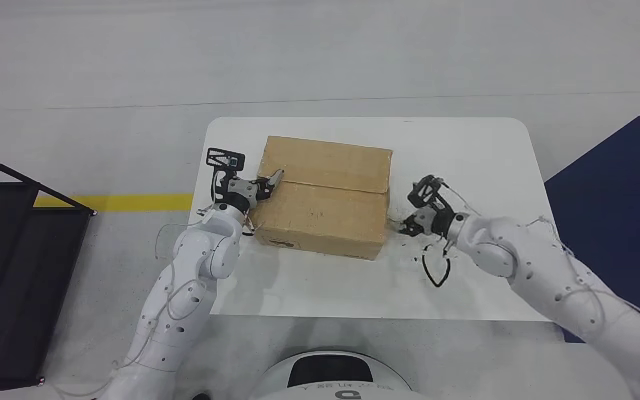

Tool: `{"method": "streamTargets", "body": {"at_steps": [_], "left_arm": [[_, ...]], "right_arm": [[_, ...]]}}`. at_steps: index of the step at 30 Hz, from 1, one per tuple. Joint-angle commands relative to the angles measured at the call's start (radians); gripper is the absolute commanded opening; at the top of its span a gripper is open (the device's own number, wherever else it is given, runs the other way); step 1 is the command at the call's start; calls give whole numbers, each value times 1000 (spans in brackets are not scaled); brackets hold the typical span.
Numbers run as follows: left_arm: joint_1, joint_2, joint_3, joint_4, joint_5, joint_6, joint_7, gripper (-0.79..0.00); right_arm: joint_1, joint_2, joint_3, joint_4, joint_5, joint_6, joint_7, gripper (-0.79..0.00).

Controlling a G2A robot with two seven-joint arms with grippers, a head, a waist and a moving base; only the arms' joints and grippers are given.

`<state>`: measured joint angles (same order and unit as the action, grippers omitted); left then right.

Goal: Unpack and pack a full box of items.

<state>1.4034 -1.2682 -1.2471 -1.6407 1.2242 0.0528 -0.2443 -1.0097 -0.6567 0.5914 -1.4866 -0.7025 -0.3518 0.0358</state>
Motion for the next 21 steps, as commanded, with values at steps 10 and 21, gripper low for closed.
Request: {"method": "streamTargets", "body": {"at_steps": [10,21], "left_arm": [[0,0,0,0,0,0,0,0],[0,0,0,0,0,0,0,0]], "right_arm": [[-37,-12,85,33,12,67,-67,0],[-167,50,214,-98,-54,-56,26,0]]}}
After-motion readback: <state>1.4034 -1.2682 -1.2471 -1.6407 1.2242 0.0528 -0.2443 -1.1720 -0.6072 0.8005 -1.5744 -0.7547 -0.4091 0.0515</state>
